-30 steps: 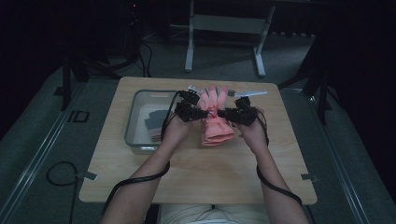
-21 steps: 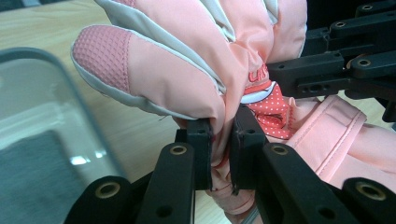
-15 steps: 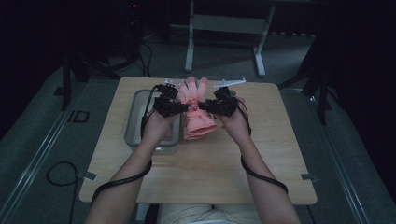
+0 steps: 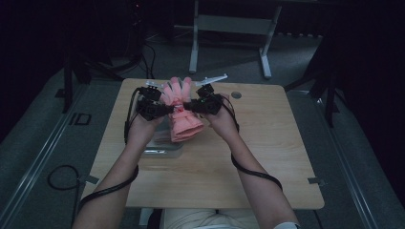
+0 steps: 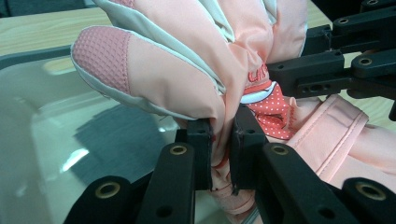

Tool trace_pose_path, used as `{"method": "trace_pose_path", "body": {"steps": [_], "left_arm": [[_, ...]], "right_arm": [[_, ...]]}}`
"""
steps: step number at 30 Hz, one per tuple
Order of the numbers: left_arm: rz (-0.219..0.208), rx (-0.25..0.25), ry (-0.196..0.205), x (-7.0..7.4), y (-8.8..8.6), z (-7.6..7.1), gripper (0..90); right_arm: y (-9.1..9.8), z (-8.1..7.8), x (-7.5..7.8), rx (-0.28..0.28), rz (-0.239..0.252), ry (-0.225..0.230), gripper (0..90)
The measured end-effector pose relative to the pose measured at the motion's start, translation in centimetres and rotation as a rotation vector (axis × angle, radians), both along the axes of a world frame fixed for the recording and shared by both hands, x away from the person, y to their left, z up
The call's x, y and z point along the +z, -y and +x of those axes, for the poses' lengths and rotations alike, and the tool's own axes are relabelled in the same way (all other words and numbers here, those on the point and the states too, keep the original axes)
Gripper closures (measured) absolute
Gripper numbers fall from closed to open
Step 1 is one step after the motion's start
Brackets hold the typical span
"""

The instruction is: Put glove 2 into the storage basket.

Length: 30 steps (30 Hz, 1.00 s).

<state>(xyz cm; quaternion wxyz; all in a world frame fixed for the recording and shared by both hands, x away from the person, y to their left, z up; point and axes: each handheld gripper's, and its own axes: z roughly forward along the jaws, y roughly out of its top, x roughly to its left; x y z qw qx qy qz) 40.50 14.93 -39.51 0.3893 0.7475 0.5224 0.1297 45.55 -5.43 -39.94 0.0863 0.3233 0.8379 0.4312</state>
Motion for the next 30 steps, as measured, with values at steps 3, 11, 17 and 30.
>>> {"method": "trace_pose_path", "body": {"steps": [3,11,17,30], "left_arm": [[-0.001,0.03,-0.004,-0.1,-1.2,-0.3,80.5],[-0.011,0.079,-0.011,-0.4,-3.3,-0.7,80.4],[-0.019,0.096,-0.017,-1.0,-4.2,-0.8,80.4],[-0.026,0.109,-0.044,-3.5,-5.3,0.1,80.4]], "right_arm": [[-1.1,0.2,0.1,0.02,-0.011,-0.004,71.1],[-3.8,0.7,0.1,0.065,-0.034,-0.007,71.0],[-5.0,0.9,-0.5,0.079,-0.039,-0.009,71.0],[-6.4,1.9,-2.9,0.081,-0.062,-0.037,71.0]]}}
